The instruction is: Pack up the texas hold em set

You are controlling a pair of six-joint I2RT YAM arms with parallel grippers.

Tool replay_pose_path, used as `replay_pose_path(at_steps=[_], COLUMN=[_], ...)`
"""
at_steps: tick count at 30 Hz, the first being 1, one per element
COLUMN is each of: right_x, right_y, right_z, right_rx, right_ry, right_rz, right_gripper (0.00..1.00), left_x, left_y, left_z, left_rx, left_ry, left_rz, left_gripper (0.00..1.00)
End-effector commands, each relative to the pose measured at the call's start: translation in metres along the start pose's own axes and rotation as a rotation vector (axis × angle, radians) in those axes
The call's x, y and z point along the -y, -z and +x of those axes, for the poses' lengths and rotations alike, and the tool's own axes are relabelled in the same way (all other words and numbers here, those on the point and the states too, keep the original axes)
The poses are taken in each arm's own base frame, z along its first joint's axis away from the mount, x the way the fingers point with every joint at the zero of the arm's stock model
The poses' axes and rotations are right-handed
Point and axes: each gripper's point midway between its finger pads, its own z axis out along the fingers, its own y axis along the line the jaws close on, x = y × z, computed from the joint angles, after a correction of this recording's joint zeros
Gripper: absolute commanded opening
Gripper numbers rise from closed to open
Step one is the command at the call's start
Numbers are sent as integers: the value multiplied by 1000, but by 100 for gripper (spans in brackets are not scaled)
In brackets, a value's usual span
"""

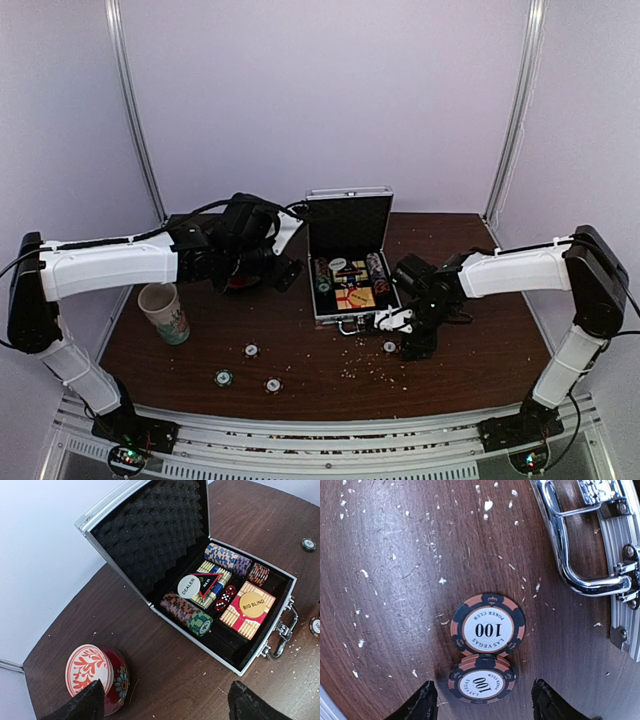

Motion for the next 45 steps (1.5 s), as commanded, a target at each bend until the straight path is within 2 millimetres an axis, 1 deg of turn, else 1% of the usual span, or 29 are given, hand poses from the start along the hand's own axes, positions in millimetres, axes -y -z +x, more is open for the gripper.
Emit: replay_pose_path(at_steps=[1,6,16,21,26,31,38,45], right_x=[3,0,-5,-7,-5,-1,3,2], right_y=[-2,-6,-10,-6,4,6,-1,-8], right_z=[-6,-6,-9,-13,-21,-30,-35,-35], right_rx=[3,-6,-14,-12,4,13,-2,-10], right_ry=[1,-6,-18,-20,-20,-29,-43,-53], right_rz=[7,-18,-62,-90,-100,-101,-114,-125], right_gripper=[64,60,44,36,31,28,27,27], left_x=[-1,-1,-1,-1,-2,-2,-3,-3], left_y=[1,1,2,2,3,4,4,5], left_z=[-7,-7,-7,-7,-7,-7,-7,-7], left_rx=[22,20,21,17,18,19,18,19], left_ry=[4,4,3,4,1,2,0,-2], left_rz=[-9,-9,-7,-5,-7,-7,-9,-11], left_gripper=[87,87,87,87,87,87,87,87])
